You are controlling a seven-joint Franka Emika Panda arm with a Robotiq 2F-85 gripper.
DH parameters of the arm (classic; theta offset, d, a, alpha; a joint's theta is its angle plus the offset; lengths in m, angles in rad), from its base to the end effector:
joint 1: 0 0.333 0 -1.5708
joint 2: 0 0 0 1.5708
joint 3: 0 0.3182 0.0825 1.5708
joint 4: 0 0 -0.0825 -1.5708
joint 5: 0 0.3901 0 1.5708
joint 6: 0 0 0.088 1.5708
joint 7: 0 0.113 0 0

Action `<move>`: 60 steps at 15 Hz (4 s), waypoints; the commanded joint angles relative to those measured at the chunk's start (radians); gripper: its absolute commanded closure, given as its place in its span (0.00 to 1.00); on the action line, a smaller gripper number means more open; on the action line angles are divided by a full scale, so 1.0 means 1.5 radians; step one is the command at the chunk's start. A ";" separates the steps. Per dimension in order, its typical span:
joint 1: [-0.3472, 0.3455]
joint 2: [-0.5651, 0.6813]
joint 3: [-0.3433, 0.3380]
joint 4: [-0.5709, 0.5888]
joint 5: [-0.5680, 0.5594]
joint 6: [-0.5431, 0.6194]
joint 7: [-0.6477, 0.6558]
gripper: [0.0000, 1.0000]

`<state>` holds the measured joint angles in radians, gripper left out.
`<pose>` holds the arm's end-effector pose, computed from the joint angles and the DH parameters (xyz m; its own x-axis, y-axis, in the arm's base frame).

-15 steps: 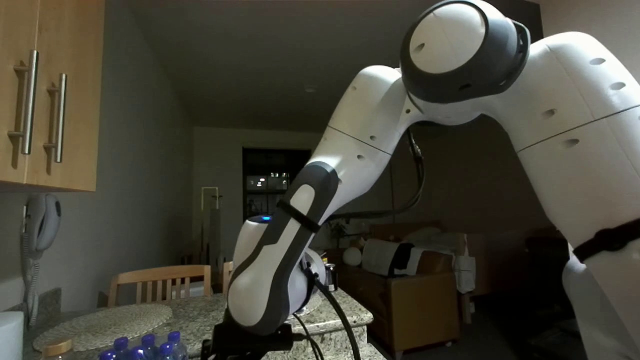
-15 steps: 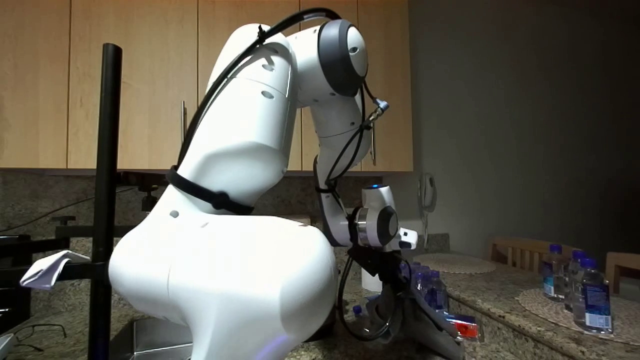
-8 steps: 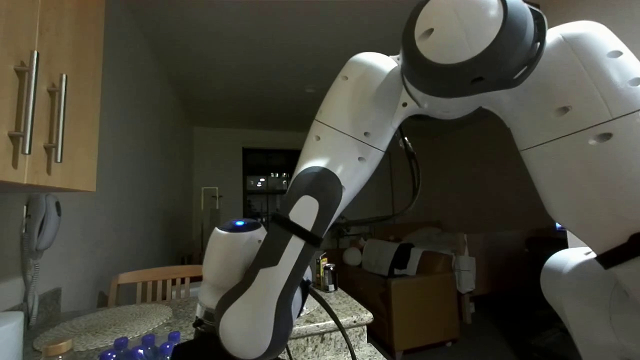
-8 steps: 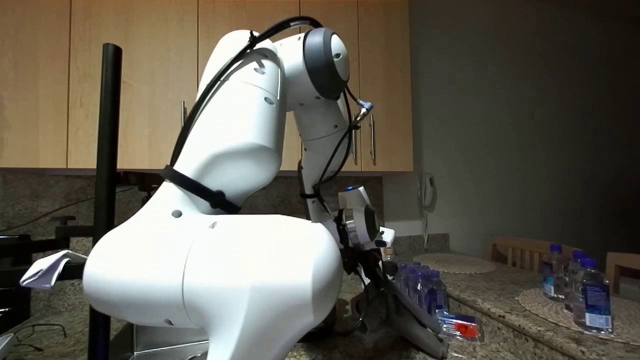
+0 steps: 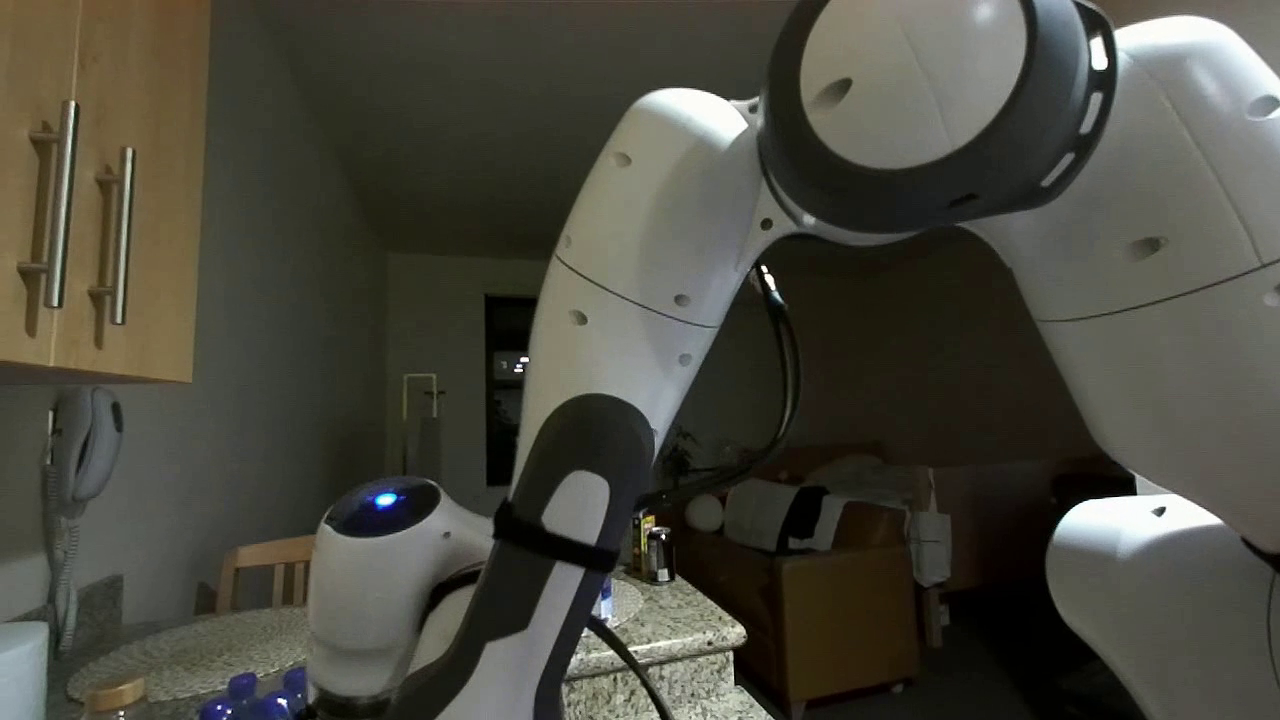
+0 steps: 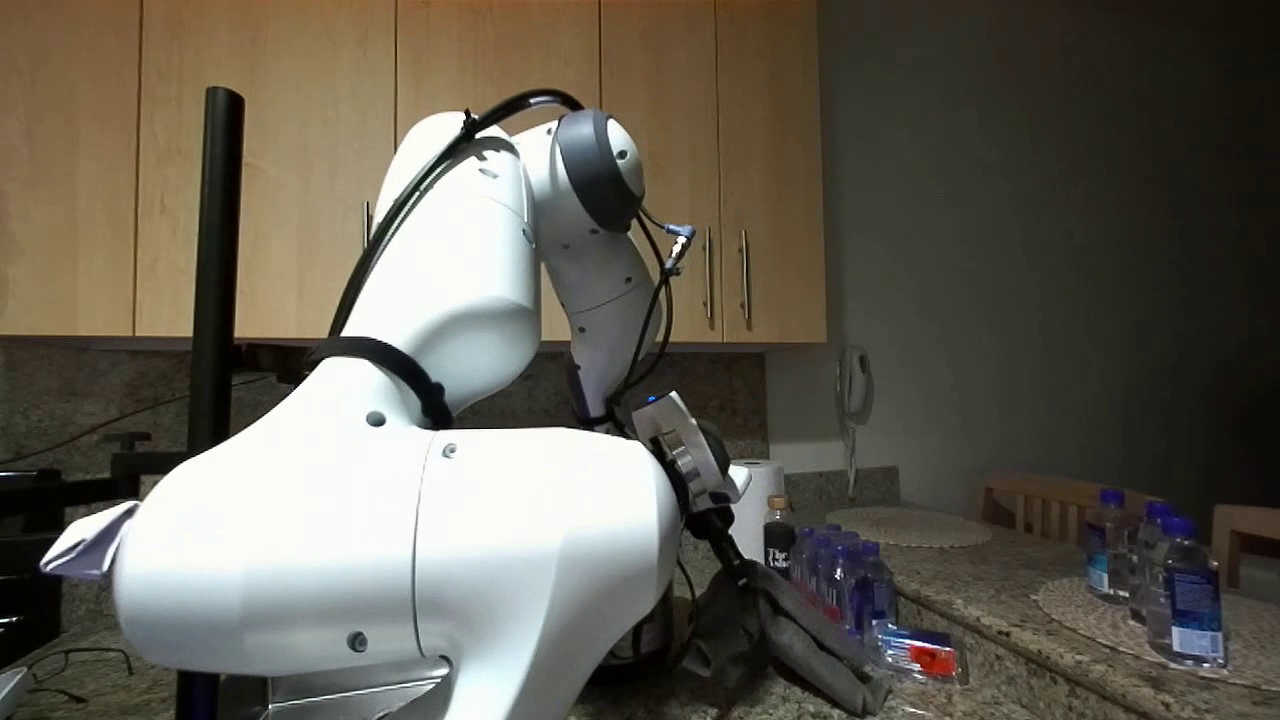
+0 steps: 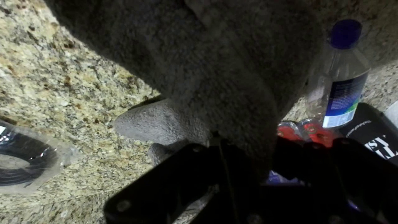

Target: Move the towel

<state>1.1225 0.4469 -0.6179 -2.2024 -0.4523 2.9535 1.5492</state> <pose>0.4998 0.3129 0.2344 0.7498 -0.4789 0.4566 -0.4441 -0.8757 -0.1893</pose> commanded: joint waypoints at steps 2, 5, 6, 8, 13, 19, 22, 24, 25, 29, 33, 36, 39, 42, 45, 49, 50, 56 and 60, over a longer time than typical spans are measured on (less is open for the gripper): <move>0.008 0.014 0.002 0.005 0.003 -0.001 0.005 0.85; 0.010 0.017 -0.002 0.006 0.003 -0.003 0.006 0.90; 0.012 0.016 -0.004 0.005 0.003 -0.006 0.008 0.90; 0.012 0.013 -0.005 0.005 0.003 -0.010 0.007 0.88; 0.003 0.008 -0.011 0.011 0.002 -0.031 0.004 0.54; -0.049 -0.043 0.029 0.001 -0.016 -0.112 -0.013 0.15; -0.083 -0.094 0.060 -0.014 -0.028 -0.160 -0.024 0.01; -0.129 -0.134 0.109 -0.025 -0.023 -0.198 -0.052 0.00; -0.156 -0.153 0.139 -0.031 -0.020 -0.220 -0.067 0.00; -0.280 -0.224 0.278 -0.057 0.020 -0.316 -0.158 0.00; -0.400 -0.280 0.401 -0.085 0.089 -0.378 -0.280 0.00; -0.473 -0.308 0.465 -0.102 0.137 -0.413 -0.379 0.00; -0.518 -0.330 0.498 -0.116 0.168 -0.422 -0.473 0.00; -0.550 -0.347 0.509 -0.119 0.206 -0.430 -0.566 0.00; -0.573 -0.357 0.511 -0.115 0.240 -0.442 -0.646 0.00; -0.597 -0.367 0.509 -0.107 0.249 -0.458 -0.711 0.00; -0.602 -0.367 0.509 -0.104 0.250 -0.462 -0.723 0.00; -0.622 -0.354 0.505 -0.086 0.251 -0.474 -0.763 0.00; -0.629 -0.349 0.511 -0.089 0.232 -0.455 -0.732 0.00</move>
<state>0.2002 -0.0765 0.1285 -2.3370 -0.1067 2.2738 0.4536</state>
